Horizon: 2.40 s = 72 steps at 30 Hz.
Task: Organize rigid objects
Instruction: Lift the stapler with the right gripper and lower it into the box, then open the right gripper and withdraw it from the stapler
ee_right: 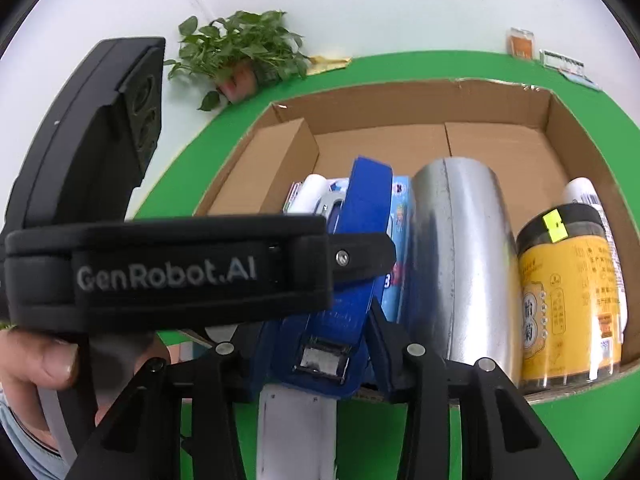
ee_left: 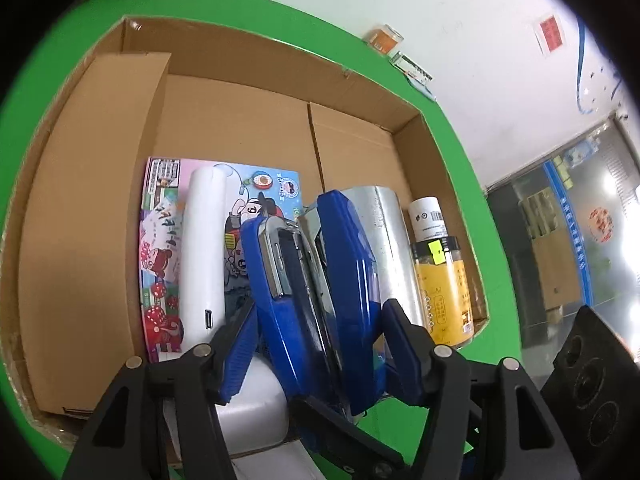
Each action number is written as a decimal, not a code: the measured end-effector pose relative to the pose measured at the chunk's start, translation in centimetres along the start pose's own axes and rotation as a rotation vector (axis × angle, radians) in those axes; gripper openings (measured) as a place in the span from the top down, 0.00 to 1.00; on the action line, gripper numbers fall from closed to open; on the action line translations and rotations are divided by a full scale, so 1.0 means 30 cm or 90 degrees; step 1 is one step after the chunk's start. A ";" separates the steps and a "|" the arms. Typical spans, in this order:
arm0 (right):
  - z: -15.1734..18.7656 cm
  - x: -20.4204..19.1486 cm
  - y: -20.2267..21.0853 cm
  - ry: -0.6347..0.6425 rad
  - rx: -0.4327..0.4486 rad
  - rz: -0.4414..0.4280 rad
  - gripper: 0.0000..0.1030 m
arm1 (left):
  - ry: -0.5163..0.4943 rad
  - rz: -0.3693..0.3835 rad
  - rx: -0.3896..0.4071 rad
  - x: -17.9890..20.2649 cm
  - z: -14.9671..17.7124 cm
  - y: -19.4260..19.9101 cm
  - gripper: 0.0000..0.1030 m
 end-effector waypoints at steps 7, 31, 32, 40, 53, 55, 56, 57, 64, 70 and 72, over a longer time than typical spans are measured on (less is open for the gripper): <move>0.013 0.005 0.009 -0.002 0.011 -0.002 0.61 | -0.012 0.002 -0.009 0.010 0.007 0.007 0.41; 0.267 -0.143 0.326 0.163 0.188 0.112 0.01 | -0.102 -0.240 0.426 0.009 0.276 0.497 0.14; 0.267 -0.141 0.315 0.160 0.181 0.107 0.01 | -0.086 -0.244 0.405 -0.014 0.286 0.475 0.14; 0.084 -0.090 0.146 0.070 0.084 -0.034 0.29 | -0.014 -0.189 0.363 -0.112 0.325 0.423 0.14; 0.015 -0.035 -0.027 0.075 0.014 0.076 0.78 | -0.043 -0.188 0.330 -0.139 0.273 0.341 0.14; 0.015 -0.049 -0.035 0.099 0.021 0.110 0.78 | -0.041 -0.186 0.323 -0.144 0.272 0.330 0.14; 0.018 -0.058 -0.041 0.106 0.019 0.123 0.78 | -0.042 -0.187 0.322 -0.146 0.270 0.326 0.14; 0.022 -0.069 -0.042 0.113 0.018 0.131 0.78 | -0.044 -0.191 0.323 -0.148 0.272 0.325 0.14; 0.070 -0.144 0.086 0.113 0.077 -0.004 0.22 | -0.022 -0.211 0.371 -0.181 0.316 0.402 0.14; 0.125 -0.142 0.215 0.159 0.173 0.033 0.16 | -0.001 -0.220 0.339 -0.212 0.386 0.401 0.14; 0.103 -0.127 0.190 0.152 0.149 0.034 0.39 | 0.011 -0.214 0.316 -0.223 0.396 0.373 0.14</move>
Point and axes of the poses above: each gripper's, at about its wrist camera, not at the fingertips, and y roughly against the way its jaws point, x to its right, z to its underside, the point moved 5 cm from there along -y, roughly the way its jaws point, and after that the axes turned 10 degrees about -z, right-handed, at the moved point
